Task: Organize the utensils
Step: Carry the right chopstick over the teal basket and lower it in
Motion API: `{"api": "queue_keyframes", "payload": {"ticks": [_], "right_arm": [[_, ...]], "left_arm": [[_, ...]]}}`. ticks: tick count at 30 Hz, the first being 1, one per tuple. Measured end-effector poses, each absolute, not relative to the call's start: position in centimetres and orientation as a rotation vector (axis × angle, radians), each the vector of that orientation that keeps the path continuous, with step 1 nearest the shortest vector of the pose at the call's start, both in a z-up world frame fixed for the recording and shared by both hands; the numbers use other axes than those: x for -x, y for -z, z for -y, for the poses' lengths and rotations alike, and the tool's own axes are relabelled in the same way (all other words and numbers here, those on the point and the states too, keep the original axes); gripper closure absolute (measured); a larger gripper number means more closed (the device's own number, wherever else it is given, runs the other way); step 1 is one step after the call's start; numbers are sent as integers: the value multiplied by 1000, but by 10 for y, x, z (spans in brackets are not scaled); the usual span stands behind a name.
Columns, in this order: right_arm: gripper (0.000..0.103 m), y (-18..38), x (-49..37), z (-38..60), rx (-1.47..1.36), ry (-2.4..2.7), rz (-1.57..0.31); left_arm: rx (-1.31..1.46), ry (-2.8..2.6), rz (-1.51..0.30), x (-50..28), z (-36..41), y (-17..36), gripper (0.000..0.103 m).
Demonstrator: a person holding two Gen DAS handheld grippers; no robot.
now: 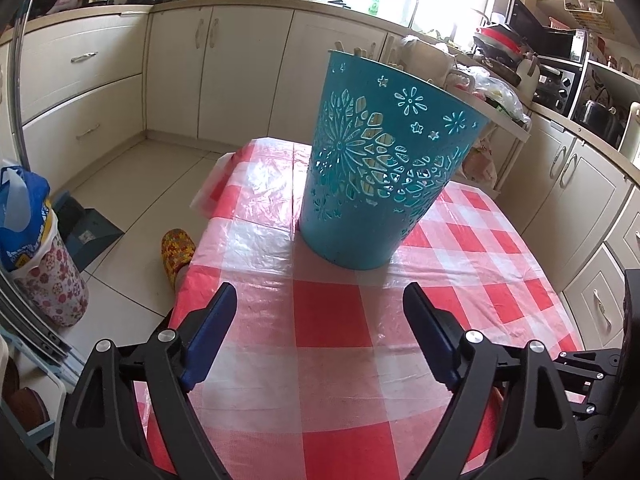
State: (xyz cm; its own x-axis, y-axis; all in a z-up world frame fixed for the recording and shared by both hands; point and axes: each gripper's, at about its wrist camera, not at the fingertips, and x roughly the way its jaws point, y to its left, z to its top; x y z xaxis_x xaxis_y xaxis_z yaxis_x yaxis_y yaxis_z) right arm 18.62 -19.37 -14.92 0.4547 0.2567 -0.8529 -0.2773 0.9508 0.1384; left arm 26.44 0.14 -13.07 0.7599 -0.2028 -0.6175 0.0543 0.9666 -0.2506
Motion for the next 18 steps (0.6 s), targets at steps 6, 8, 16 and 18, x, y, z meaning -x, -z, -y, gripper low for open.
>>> {"api": "queue_keyframes", "payload": {"ticks": [6,8,16,18], "right_arm": [[97,86,-197,219,-255,-351,-823],[97,58,-203,220,-300,-366,-720],[97,-10,-253,218,-417,-357,-411],[97,-24,-273,214,-433,-332,-359]], "left_arm": [[247,146,-711,-267,-5,135,22],[253,146,-710,-267,-5,135,22],[258,145,-712,-266,-6,136,21],[266,145,-717,-267,-6,137,21]]}}
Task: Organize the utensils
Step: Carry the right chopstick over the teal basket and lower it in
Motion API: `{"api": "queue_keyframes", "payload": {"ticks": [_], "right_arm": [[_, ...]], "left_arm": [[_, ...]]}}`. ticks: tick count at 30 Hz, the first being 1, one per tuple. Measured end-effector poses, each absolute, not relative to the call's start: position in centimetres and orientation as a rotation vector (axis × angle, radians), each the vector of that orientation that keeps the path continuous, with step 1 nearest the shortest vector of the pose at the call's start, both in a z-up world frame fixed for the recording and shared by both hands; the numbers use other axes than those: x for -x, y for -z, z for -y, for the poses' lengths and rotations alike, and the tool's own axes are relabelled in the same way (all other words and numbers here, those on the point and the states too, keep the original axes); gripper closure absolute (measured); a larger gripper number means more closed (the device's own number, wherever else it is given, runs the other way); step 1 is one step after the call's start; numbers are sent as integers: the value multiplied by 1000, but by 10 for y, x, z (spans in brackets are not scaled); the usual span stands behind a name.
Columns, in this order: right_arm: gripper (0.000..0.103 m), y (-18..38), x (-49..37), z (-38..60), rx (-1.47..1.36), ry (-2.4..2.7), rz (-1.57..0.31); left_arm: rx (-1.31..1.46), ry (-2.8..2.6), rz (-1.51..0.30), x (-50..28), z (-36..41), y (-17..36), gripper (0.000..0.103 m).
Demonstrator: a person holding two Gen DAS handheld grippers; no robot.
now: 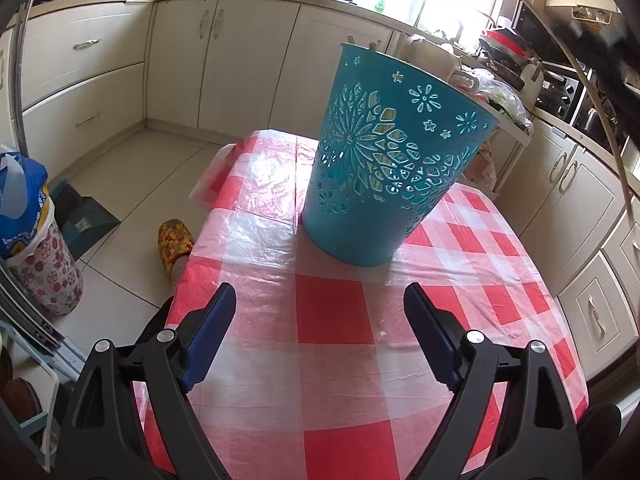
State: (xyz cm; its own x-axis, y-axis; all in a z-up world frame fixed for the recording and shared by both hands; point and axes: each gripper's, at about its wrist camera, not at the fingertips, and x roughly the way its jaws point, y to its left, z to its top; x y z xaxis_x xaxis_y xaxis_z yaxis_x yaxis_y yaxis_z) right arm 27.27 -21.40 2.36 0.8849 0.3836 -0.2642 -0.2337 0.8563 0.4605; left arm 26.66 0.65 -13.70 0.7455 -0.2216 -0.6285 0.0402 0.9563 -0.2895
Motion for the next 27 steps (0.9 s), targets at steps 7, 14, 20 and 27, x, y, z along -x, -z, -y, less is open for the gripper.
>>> {"api": "queue_keyframes", "payload": {"ticks": [7,14,20,27], "right_arm": [[97,-50,-334,210,-499,-228,-243],[97,-35,-369,189,-468,-184,-296],[97,-16,-367,174,-420,-204,-391],[88,-7,-347,168,-369,-257,-452]], "left_arm": [[285,159,-713,-264,-6,139,21],[293,174,-714,-265,-7,139,21],[305,176,-708,-263,-9,138,21],[307,159,-697,-262,-12,137,21]]}}
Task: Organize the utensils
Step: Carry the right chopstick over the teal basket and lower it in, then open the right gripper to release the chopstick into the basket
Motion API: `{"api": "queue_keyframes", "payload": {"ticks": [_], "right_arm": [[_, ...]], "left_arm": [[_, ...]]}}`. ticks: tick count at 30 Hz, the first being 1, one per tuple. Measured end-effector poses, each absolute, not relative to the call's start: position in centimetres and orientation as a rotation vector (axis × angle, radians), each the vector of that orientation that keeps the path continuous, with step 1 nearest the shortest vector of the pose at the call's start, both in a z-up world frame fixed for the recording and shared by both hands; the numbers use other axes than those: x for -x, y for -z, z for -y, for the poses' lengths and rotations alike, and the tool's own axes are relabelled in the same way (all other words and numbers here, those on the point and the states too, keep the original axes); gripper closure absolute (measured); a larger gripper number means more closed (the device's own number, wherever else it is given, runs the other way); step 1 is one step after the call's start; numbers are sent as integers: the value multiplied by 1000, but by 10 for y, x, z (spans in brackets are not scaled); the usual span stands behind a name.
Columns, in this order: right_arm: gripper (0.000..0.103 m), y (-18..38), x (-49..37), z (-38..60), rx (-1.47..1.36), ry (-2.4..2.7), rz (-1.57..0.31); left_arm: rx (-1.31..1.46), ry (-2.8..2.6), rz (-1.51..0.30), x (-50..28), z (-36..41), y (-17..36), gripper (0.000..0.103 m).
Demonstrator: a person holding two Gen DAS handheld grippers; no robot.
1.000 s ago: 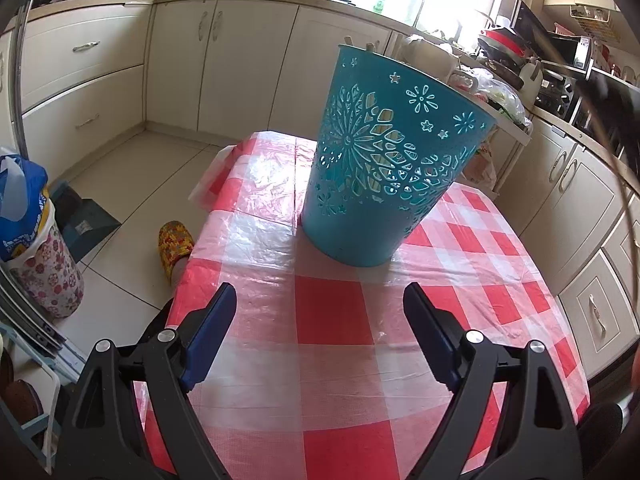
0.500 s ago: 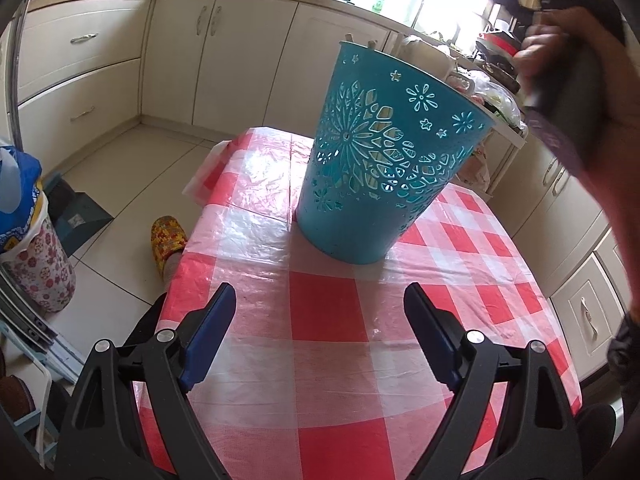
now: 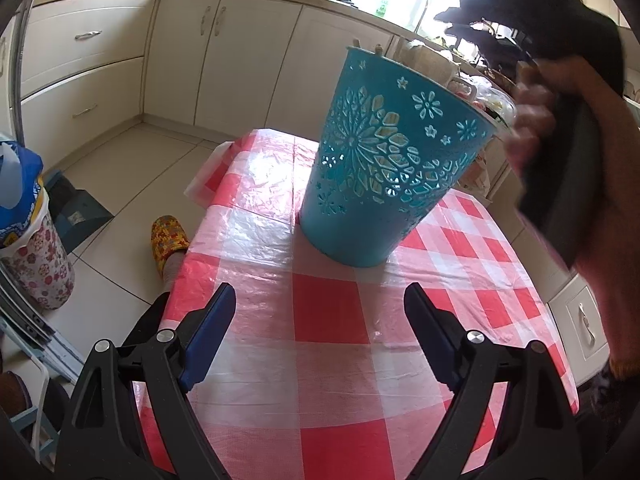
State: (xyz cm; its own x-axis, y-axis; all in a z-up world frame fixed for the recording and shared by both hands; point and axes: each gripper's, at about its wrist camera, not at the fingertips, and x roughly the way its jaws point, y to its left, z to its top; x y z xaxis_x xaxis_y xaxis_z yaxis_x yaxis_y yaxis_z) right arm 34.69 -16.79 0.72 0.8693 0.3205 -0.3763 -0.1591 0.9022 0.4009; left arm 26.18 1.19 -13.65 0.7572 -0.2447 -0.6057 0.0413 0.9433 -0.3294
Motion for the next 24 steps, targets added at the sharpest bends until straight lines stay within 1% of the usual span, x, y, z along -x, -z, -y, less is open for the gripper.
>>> {"api": "queue_keyframes", "payload": {"ticks": [2,4,6,8,14,17,19,23,24], "right_arm": [[88,-9,-332,171,-363,-276,-457],[83,-12,-307,178,-349,-292,-457],[74,-12,-285,182,-331,-295,-469],[69,-5,-256,190,-311,-285,-498],[68,36,-194,210,-300,-225,-660],[63,51,-172,214,-312,-201,-724],[62,58,-154,218,-328,-187,-755],[48,50,-121,215,-338,-171,-777],[47,47,-113,215,-340,-173,-775]], "left_arm": [[298,147,-689,-260,-14,132,19],[292,129,-689,-259,-19,127,19],[294,109,-678,-255,-26,117,18],[274,91,-662,-250,-30,107,16],[207,56,-635,-231,-34,79,13],[168,58,-644,-220,-29,69,11],[139,59,-651,-211,-26,62,11],[97,65,-651,-184,-24,45,9],[89,64,-647,-178,-24,40,8]]}}
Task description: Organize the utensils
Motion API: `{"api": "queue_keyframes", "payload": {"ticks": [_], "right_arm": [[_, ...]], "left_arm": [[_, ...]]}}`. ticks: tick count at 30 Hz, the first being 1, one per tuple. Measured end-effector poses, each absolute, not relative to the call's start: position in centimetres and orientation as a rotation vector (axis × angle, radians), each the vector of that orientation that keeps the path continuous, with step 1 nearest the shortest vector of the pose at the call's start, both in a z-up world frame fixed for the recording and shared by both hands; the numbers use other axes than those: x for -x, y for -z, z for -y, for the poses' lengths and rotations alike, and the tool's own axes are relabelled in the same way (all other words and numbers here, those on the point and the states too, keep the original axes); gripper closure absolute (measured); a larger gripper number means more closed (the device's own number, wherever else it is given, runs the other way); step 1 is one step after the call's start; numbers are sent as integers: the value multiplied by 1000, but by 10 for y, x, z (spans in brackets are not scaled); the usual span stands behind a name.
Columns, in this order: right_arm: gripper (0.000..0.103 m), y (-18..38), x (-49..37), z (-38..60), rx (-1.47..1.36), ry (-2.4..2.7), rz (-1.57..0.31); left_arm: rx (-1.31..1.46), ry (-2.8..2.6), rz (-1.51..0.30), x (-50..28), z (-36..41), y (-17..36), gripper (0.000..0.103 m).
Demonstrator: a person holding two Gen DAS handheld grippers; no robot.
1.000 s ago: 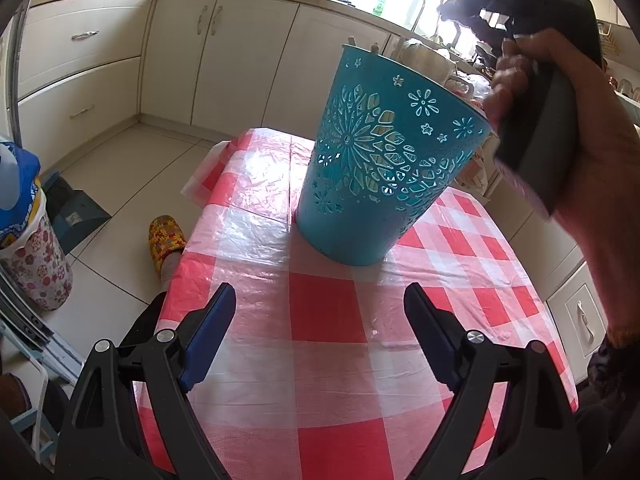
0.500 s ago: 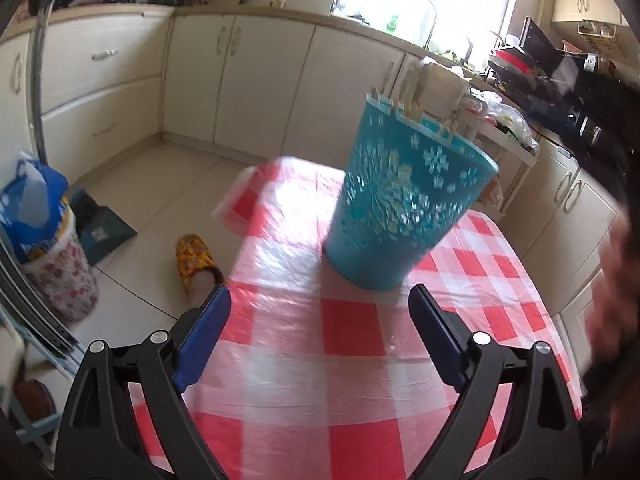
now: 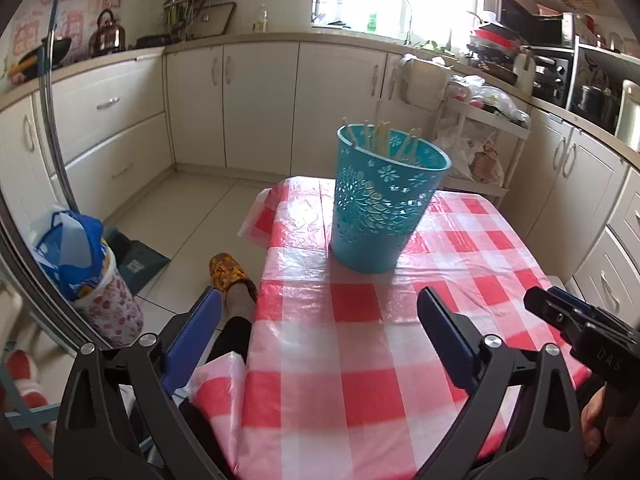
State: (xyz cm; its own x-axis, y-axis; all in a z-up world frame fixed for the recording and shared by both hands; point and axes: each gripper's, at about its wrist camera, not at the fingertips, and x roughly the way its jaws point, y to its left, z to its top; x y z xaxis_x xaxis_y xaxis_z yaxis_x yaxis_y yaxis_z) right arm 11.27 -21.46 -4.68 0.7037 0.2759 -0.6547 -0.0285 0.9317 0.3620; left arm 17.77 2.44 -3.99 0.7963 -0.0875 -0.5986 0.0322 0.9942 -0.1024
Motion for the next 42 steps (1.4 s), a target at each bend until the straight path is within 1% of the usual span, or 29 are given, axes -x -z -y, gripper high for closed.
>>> {"api": "queue_keyframes", "payload": {"ticks": [1,3,9,11,14,16,20,22,28,32,38,42], "right_arm": [[47,41,-103,213,-344,-178,-774],[41,28,-87,210,-350,-186,-771],[30,-9,-33,196,-361,-203,-759],[25,-19,-10,190,-347,-197,-755],[19,-27,12,187,-324,-180,-753],[18,-30,27,185,-310,-165,-763],[11,-36,52,180,-293,-145,-768],[7,-39,65,176,-271,-132,-755],[7,-49,96,163,-196,-115,-720],[7,-57,117,169,-211,-91,-660],[7,-63,132,172,-253,-82,-594],[7,-62,132,165,-212,-43,-630]], "left_arm": [[78,65,-641,-170,-24,35,8],[56,70,-634,-153,-24,23,8],[24,62,-630,-98,-32,-2,8],[7,47,-632,-78,-35,-9,8],[-17,27,-646,-55,-36,-13,8],[-22,20,-666,-44,-37,-15,8],[-41,-3,-718,-22,-36,-14,8],[-58,0,-713,-13,-35,-16,8],[-88,8,-652,25,-32,-26,8],[-111,5,-633,47,-28,-29,8],[-107,-18,-596,59,-40,-37,8],[-51,-37,-590,66,-57,-41,8]]}}
